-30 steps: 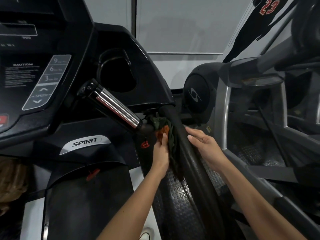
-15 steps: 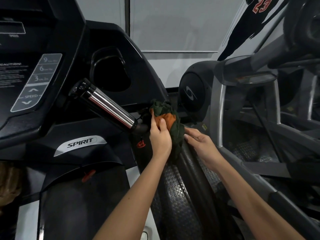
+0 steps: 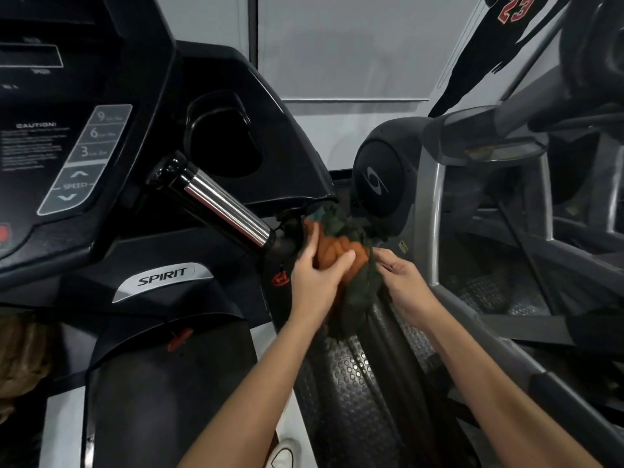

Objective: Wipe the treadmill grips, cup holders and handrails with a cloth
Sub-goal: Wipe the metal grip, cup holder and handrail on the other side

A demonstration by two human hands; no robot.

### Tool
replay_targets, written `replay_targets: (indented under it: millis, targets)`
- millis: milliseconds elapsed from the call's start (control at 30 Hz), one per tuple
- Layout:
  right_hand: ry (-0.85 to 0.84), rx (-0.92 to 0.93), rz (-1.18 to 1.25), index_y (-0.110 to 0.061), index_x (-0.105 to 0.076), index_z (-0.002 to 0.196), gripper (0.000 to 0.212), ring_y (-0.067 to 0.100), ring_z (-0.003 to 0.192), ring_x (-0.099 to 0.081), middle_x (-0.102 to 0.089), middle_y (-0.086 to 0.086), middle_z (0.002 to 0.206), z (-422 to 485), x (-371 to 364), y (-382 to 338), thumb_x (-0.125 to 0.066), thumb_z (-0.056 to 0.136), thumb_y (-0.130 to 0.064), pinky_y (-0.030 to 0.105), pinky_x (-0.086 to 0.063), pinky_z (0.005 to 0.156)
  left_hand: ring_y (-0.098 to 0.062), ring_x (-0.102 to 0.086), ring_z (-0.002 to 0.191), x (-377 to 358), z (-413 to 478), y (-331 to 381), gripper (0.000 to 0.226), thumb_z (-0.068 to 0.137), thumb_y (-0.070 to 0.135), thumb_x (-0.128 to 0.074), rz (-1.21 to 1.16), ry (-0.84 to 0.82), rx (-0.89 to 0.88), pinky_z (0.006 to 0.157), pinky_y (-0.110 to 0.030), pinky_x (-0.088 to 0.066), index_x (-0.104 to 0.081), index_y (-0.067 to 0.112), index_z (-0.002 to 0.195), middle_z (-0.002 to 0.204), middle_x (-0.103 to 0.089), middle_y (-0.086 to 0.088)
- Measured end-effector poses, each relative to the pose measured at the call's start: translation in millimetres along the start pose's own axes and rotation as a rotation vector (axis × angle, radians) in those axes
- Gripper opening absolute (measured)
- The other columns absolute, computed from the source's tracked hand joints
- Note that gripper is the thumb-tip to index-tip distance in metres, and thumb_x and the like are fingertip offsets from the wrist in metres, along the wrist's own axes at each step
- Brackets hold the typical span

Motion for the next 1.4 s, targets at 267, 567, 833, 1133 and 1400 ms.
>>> replay_targets:
  millis: [267, 567, 833, 1133, 1400]
  targets:
    - [0.007, 0.01, -0.033, -0.008, -0.055, 0.128, 0.036, 0.013, 0.12, -0.053, -0.056, -0.003, 0.125, 0, 1, 2, -0.053, 0.092, -0.011, 0.029, -0.04, 0.104, 0.009, -0.057, 0.095, 16, -30, 10, 0.02, 0.08, 0.011, -0.07, 0.11, 0.108, -0.168, 0.087, -0.01, -0.042, -0.068, 0.022, 0.096, 0.101, -0.061, 0.009]
    - [-0.002, 0.012, -0.011, -0.011, -0.06, 0.119, 0.041, 0.018, 0.12, -0.053, -0.058, -0.005, 0.118, 0, -1, 0, -0.058, 0.081, -0.025, 0.041, -0.037, 0.108, 0.017, -0.041, 0.105, 12, -14, 21, 0.039, 0.083, 0.018, -0.067, 0.238, 0.037, -0.21, 0.092, 0.002, -0.028, -0.06, 0.02, 0.121, 0.118, -0.045, 0.016]
    - [-0.027, -0.044, 0.092, -0.009, -0.063, 0.116, 0.039, 0.017, 0.11, -0.06, -0.066, -0.002, 0.113, 2, 2, 9, -0.061, 0.08, -0.024, 0.032, -0.048, 0.097, 0.01, -0.053, 0.091, 7, -44, 22, 0.021, 0.079, 0.01, -0.071, 0.309, 0.042, -0.262, 0.08, -0.001, -0.038, -0.069, 0.014, 0.1, 0.1, -0.055, 0.006]
    - [0.272, 0.182, -0.075, -0.019, -0.059, 0.116, 0.025, 0.004, 0.094, -0.057, -0.061, 0.003, 0.109, 2, 68, -61, -0.048, 0.095, -0.011, 0.016, -0.047, 0.084, -0.012, -0.041, 0.128, -26, -2, 72, 0.082, 0.065, 0.027, -0.079, 0.506, -0.203, -0.128, 0.11, -0.028, -0.032, -0.043, 0.016, 0.138, 0.141, -0.04, -0.001]
    - [-0.345, 0.125, -0.528, -0.016, -0.048, 0.134, 0.058, 0.004, 0.126, -0.04, -0.039, -0.007, 0.138, 4, -20, -46, -0.068, 0.081, -0.011, 0.013, -0.04, 0.099, -0.014, -0.019, 0.141, -16, -18, 48, 0.08, 0.075, 0.019, -0.076, 0.677, -0.225, -0.204, 0.115, -0.03, -0.02, -0.035, 0.022, 0.142, 0.155, -0.017, 0.003]
Point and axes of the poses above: each hand's wrist, its own z-axis towards the middle knuckle, its own x-axis out of the back of the hand, y = z × x, the point moved 10 cm from there along z, towards the middle knuckle
